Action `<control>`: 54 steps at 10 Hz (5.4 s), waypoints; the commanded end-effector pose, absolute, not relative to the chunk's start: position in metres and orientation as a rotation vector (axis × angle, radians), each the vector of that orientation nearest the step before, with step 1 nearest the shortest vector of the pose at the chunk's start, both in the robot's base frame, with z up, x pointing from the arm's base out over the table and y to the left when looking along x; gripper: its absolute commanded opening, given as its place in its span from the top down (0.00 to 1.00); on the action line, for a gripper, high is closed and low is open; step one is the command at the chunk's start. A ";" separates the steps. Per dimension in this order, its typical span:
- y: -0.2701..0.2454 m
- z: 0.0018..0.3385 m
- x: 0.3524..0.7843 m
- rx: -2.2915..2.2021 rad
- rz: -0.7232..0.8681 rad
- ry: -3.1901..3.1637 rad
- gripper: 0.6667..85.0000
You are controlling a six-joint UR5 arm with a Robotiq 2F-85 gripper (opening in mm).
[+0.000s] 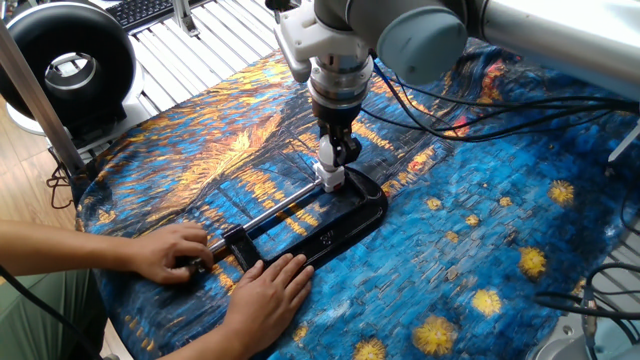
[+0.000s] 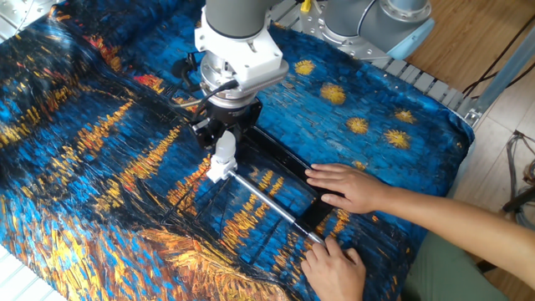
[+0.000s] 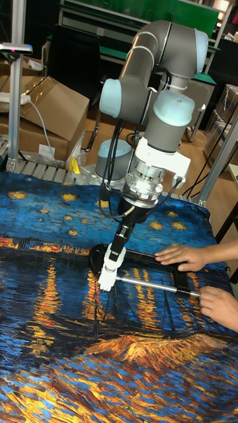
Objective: Install the light bulb by rotating it
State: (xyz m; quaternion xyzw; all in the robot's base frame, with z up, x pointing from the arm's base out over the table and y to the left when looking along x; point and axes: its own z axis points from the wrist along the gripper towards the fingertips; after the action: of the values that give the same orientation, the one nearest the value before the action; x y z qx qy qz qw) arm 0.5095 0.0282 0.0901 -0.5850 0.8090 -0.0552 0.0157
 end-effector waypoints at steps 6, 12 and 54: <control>0.027 0.097 0.508 -1.810 -0.125 2.534 0.36; 0.031 0.097 0.505 -1.805 -0.093 2.542 0.37; 0.023 0.095 0.537 -1.631 -0.159 2.577 0.74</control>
State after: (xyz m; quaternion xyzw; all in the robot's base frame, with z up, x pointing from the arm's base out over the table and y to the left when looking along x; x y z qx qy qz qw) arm 0.5322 0.0197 0.0971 -0.5381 0.8402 -0.0568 0.0360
